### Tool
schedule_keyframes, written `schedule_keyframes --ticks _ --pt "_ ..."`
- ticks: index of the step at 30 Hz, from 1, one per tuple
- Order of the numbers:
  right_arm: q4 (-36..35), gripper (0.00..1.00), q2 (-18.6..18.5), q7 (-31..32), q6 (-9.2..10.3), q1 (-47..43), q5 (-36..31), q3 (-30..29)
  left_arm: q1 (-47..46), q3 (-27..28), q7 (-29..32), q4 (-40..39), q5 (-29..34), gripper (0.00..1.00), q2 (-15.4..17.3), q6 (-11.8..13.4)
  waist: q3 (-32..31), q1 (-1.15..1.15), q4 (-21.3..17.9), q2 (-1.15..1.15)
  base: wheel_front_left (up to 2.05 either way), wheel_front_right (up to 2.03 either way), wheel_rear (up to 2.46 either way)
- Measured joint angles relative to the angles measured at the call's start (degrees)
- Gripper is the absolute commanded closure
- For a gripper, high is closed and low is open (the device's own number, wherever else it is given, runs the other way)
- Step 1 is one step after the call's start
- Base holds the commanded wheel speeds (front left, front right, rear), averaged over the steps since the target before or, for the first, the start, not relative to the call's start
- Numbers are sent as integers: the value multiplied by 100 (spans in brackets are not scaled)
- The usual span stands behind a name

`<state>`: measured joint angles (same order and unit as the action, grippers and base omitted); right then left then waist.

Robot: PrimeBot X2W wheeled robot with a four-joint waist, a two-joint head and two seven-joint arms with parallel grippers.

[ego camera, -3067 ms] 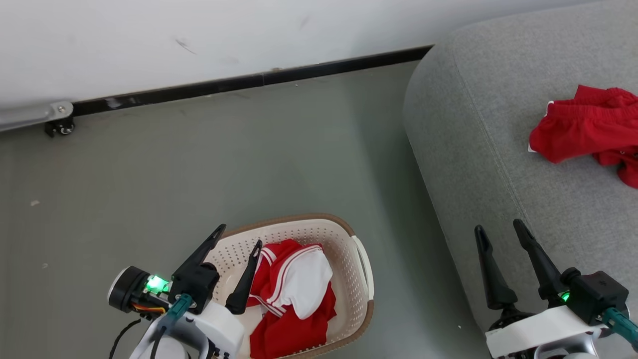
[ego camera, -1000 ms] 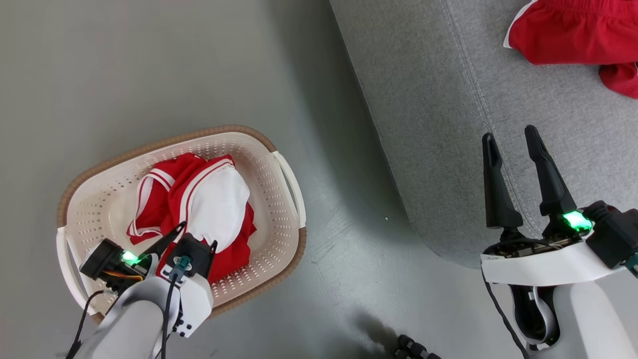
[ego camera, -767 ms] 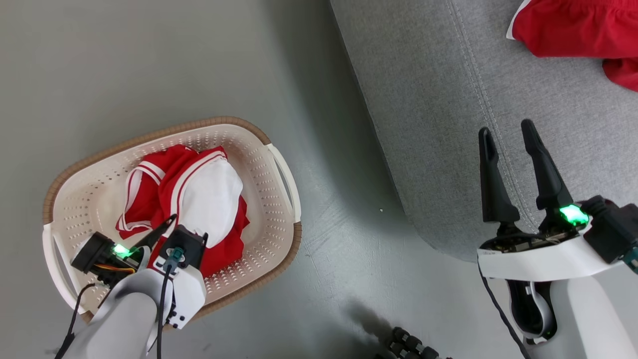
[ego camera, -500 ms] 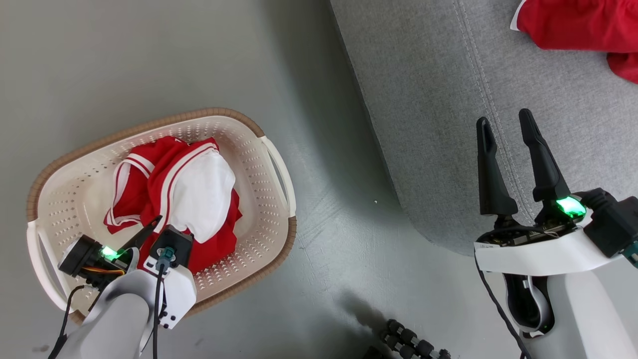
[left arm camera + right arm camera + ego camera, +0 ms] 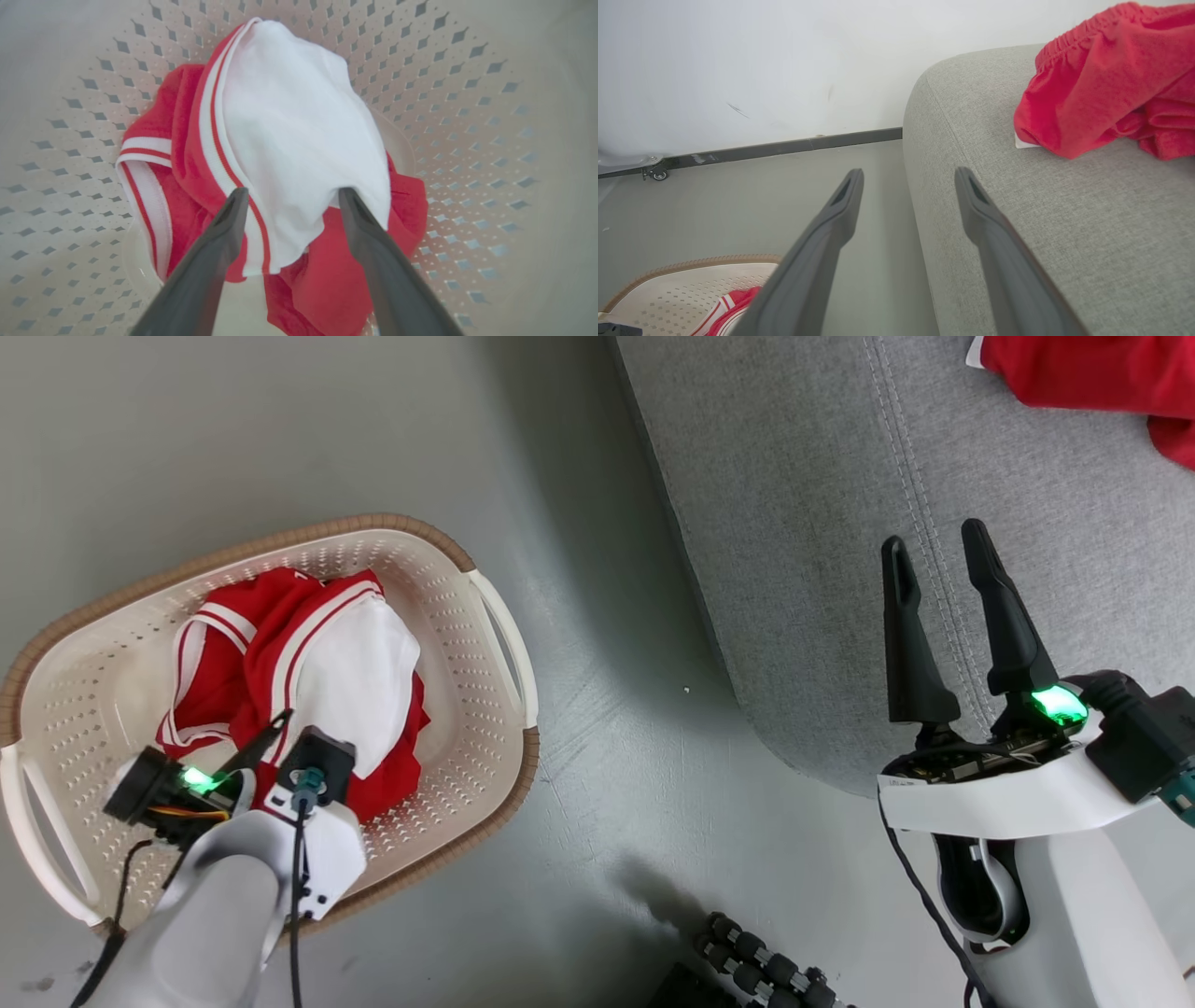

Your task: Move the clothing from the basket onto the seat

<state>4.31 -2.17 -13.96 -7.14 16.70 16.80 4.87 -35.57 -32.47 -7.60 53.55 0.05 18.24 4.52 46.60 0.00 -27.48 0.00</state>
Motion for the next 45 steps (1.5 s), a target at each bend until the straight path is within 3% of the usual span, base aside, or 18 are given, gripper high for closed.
schedule_keyframes --ticks 9,25,26,28,30,31,45 --pt "48 0 1 -16 0 30 0 19 -186 14 -7 155 -52 0 -220 -8 168 0 -35 0 0 0 0" --pt "97 0 1 -18 0 112 0 -36 -462 213 60 567 -212 0 -259 111 323 0 30 0 0 0 0" --pt "97 0 1 -20 0 114 0 -36 -473 212 62 575 -212 7 -270 116 329 0 34 0 0 0 0" --pt "97 0 1 -23 0 117 0 -36 -476 211 60 586 -212 54 -282 141 334 0 37 0 0 0 0" --pt "94 0 1 -23 0 124 0 -36 -476 210 60 624 -212 93 -294 152 338 0 40 0 0 0 0" --pt "92 0 1 -24 0 126 1 -36 -477 209 60 638 -212 100 -294 152 338 0 41 0 0 0 0" --pt "99 0 1 -25 0 359 107 53 -593 250 -243 654 -238 100 -248 224 303 0 18 0 0 0 0"
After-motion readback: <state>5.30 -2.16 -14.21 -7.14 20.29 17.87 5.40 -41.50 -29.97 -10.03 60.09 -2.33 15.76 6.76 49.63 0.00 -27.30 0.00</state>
